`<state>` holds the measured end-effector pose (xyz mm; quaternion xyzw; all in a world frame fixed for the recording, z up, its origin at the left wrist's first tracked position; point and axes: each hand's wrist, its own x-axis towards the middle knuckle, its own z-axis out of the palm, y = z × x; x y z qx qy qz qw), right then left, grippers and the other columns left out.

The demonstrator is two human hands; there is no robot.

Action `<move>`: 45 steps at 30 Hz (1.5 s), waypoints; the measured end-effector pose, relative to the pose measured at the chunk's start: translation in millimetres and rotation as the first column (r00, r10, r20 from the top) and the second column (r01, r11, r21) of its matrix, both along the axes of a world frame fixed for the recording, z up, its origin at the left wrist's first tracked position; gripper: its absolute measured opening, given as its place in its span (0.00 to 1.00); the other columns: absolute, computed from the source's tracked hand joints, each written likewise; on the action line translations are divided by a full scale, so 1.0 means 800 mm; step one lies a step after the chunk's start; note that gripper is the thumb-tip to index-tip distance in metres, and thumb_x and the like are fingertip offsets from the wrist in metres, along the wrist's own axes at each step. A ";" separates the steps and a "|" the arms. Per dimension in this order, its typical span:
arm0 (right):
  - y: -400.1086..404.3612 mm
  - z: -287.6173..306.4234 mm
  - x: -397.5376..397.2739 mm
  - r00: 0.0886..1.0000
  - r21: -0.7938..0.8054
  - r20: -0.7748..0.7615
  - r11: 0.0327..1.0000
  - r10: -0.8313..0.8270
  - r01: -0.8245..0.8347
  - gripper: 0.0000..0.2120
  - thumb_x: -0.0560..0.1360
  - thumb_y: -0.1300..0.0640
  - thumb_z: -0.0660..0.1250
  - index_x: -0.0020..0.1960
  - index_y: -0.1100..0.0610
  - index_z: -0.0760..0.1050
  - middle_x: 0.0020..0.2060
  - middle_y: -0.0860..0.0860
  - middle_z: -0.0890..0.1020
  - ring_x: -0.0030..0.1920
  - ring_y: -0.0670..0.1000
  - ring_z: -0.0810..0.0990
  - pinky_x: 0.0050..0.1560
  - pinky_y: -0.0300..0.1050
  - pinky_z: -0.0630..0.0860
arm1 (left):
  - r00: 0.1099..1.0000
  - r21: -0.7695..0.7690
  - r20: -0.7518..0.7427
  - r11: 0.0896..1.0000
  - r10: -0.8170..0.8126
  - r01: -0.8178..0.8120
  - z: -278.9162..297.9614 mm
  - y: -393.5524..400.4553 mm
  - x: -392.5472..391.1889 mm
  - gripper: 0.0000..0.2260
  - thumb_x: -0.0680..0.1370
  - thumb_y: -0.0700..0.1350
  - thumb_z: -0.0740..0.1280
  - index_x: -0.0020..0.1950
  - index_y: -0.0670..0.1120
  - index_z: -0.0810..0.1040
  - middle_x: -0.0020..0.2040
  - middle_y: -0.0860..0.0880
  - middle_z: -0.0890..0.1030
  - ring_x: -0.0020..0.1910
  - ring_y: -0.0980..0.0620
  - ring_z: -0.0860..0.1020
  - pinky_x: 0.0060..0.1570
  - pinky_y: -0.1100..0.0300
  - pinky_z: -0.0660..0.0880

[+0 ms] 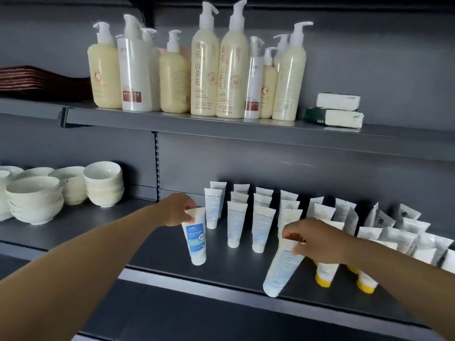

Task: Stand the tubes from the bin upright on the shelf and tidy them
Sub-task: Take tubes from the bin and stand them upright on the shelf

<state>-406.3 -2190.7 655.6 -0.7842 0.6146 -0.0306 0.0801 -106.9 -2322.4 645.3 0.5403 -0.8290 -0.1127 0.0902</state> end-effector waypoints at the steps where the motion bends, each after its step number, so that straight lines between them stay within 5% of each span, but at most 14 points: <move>1: -0.013 -0.002 0.005 1.000 -0.023 0.007 1.000 -0.016 0.016 0.04 0.73 0.61 0.66 0.45 0.53 0.75 0.37 0.42 0.77 0.39 0.42 0.75 0.40 0.35 0.69 | 1.000 0.001 -0.018 1.000 0.008 -0.008 -0.006 -0.017 0.002 0.13 0.76 0.43 0.67 0.60 0.43 0.78 0.58 0.48 0.77 0.58 0.50 0.74 0.54 0.62 0.67; 9: -0.090 -0.004 0.022 0.989 -0.038 -0.069 0.991 -0.130 0.127 0.09 0.74 0.60 0.67 0.54 0.56 0.78 0.50 0.50 0.80 0.50 0.49 0.77 0.53 0.46 0.75 | 0.998 -0.058 -0.058 0.998 -0.026 0.022 -0.029 -0.117 -0.006 0.15 0.76 0.42 0.68 0.63 0.44 0.77 0.62 0.47 0.75 0.60 0.49 0.73 0.55 0.61 0.68; 18: -0.128 -0.019 0.035 0.986 0.019 -0.068 0.987 -0.155 0.157 0.07 0.74 0.63 0.66 0.46 0.51 0.74 0.44 0.47 0.76 0.46 0.52 0.80 0.47 0.51 0.80 | 0.988 -0.054 -0.014 0.987 -0.155 0.154 -0.044 -0.161 -0.019 0.13 0.78 0.40 0.64 0.62 0.43 0.77 0.62 0.46 0.76 0.61 0.49 0.74 0.55 0.61 0.67; 25: -0.126 -0.028 0.032 0.976 0.030 -0.165 0.989 -0.141 0.148 0.06 0.76 0.60 0.65 0.52 0.53 0.75 0.45 0.46 0.75 0.46 0.47 0.75 0.46 0.40 0.72 | 0.981 -0.048 0.003 0.979 -0.196 0.196 -0.052 -0.168 -0.030 0.14 0.79 0.40 0.63 0.64 0.44 0.76 0.64 0.46 0.75 0.62 0.48 0.73 0.58 0.60 0.67; 33: -0.130 -0.035 0.034 0.960 0.041 -0.226 0.984 -0.162 0.176 0.07 0.75 0.64 0.62 0.44 0.53 0.70 0.43 0.48 0.75 0.44 0.48 0.74 0.38 0.37 0.67 | 0.977 -0.080 -0.040 0.975 -0.209 0.205 -0.057 -0.171 -0.043 0.13 0.80 0.38 0.60 0.62 0.41 0.77 0.63 0.45 0.78 0.60 0.47 0.75 0.58 0.61 0.68; 38: -0.136 -0.031 0.032 0.950 0.045 -0.244 0.976 -0.198 0.215 0.10 0.73 0.68 0.61 0.49 0.58 0.76 0.47 0.53 0.79 0.47 0.52 0.79 0.46 0.44 0.76 | 0.981 -0.117 -0.061 0.978 -0.182 0.174 -0.061 -0.173 -0.050 0.14 0.80 0.38 0.59 0.64 0.42 0.76 0.64 0.45 0.76 0.62 0.47 0.75 0.59 0.61 0.68; 45: -0.137 -0.027 0.034 0.949 0.060 -0.257 0.977 -0.184 0.206 0.12 0.74 0.67 0.63 0.54 0.55 0.76 0.47 0.50 0.76 0.47 0.50 0.76 0.45 0.40 0.74 | 0.985 -0.133 -0.047 0.978 -0.167 0.160 -0.058 -0.169 -0.051 0.12 0.80 0.38 0.58 0.60 0.42 0.78 0.60 0.45 0.78 0.57 0.47 0.76 0.55 0.59 0.70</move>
